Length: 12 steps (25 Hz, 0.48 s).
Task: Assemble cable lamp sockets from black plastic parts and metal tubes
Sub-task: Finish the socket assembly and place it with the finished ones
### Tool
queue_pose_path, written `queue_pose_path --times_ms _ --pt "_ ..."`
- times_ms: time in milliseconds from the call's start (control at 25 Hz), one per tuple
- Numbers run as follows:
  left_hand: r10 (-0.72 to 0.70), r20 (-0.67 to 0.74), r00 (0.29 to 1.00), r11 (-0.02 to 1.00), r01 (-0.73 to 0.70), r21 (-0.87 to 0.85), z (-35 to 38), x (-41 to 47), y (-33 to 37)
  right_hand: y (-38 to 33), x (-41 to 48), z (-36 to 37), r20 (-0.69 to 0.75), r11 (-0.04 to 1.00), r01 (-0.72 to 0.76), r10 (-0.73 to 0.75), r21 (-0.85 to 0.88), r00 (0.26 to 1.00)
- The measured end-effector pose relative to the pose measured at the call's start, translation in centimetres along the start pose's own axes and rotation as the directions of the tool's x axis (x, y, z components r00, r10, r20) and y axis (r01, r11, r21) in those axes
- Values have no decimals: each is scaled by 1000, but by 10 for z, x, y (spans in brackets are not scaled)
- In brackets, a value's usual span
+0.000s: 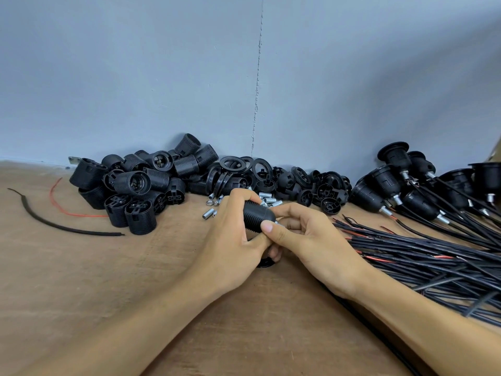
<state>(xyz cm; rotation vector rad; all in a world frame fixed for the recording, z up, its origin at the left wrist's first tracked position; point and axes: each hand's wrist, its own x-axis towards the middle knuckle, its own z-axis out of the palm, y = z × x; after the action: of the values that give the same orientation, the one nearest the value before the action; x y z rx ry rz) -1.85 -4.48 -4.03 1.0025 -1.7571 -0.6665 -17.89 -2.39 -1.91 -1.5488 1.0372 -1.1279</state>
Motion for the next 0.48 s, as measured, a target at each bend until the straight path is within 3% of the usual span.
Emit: queue_pose_path --times_ms 160,280,360,480 --pt "-21 -31 999 1000 22 16 0 0 -1 -4 6 -7 -5 998 2 -3 -68 1000" --pt "-119 36 992 993 118 27 -4 -1 0 -10 12 -21 -102 993 5 -18 -120 995" --pt "-146 98 984 979 129 160 -8 -4 2 -13 17 -31 -178 993 24 -44 -114 983" --pt "-116 210 971 869 -4 495 -14 -10 6 -17 23 -44 -248 994 59 -81 -93 965"
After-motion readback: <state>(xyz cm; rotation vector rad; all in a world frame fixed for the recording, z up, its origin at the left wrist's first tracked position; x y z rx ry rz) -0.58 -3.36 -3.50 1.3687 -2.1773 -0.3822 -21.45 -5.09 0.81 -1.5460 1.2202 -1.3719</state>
